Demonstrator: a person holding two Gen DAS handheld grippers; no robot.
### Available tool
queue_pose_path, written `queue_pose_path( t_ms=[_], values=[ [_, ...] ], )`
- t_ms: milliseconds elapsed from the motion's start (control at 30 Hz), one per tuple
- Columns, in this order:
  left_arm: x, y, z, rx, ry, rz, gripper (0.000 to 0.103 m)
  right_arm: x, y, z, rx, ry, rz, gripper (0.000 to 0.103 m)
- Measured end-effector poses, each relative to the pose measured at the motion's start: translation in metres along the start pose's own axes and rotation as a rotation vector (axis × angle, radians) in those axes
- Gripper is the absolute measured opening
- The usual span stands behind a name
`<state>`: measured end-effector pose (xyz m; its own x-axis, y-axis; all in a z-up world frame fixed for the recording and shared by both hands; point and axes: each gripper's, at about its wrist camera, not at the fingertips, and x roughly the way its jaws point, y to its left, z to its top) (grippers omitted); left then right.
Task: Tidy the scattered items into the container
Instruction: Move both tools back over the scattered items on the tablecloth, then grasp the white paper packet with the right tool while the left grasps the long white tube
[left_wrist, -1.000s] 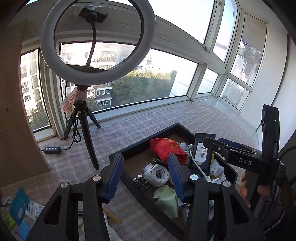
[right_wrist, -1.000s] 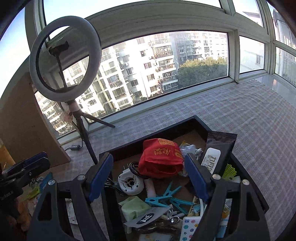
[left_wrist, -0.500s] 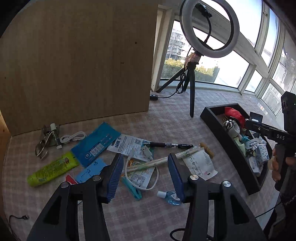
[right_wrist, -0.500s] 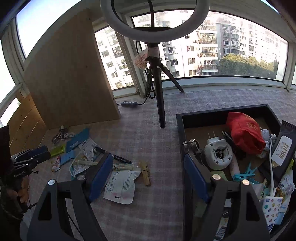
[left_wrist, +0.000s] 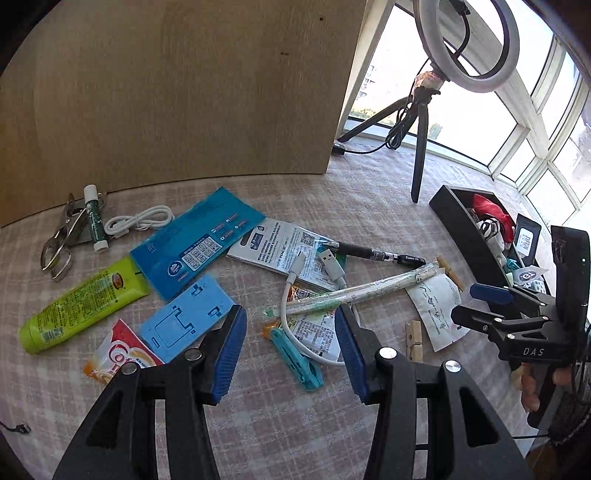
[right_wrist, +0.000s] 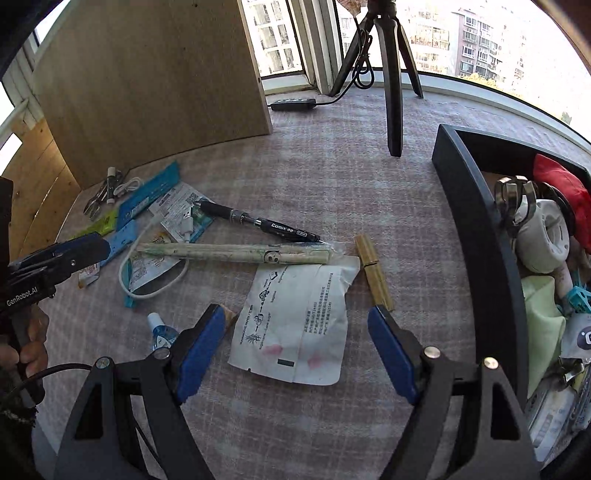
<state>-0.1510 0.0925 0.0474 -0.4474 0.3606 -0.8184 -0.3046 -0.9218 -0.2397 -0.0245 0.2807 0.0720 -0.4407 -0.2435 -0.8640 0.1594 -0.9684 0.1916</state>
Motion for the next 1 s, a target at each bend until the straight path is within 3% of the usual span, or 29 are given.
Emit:
queue_pose_path(
  t_ms=[133, 267, 533, 700, 800, 867, 1000],
  values=[
    [0.02, 0.001, 0.01, -0.001, 0.047, -0.027, 0.046, 0.008, 0.002, 0.004, -0.006, 0.017, -0.008, 0.079],
    [0.021, -0.011, 0.015, 0.036, 0.034, -0.054, 0.042, 0.009, 0.001, 0.006, -0.011, 0.016, -0.01, 0.079],
    [0.049, -0.093, 0.013, 0.471, 0.101, -0.063, 0.04, 0.014, -0.005, 0.004, -0.026, 0.035, 0.002, 0.079],
    [0.078, -0.116, 0.015, 0.609, 0.179, -0.063, 0.04, 0.015, -0.004, 0.004, -0.047, 0.033, 0.014, 0.079],
    [0.086, -0.121, 0.015, 0.646, 0.2, -0.074, 0.038, 0.023, -0.002, 0.004, -0.059, 0.048, 0.022, 0.079],
    [0.086, -0.119, 0.016, 0.635, 0.205, -0.085, 0.028, 0.028, 0.0, 0.003, -0.073, 0.057, 0.016, 0.079],
    [0.083, -0.116, 0.012, 0.633, 0.199, -0.099, 0.018, 0.032, 0.006, 0.002, -0.12, 0.049, -0.02, 0.076]
  ],
)
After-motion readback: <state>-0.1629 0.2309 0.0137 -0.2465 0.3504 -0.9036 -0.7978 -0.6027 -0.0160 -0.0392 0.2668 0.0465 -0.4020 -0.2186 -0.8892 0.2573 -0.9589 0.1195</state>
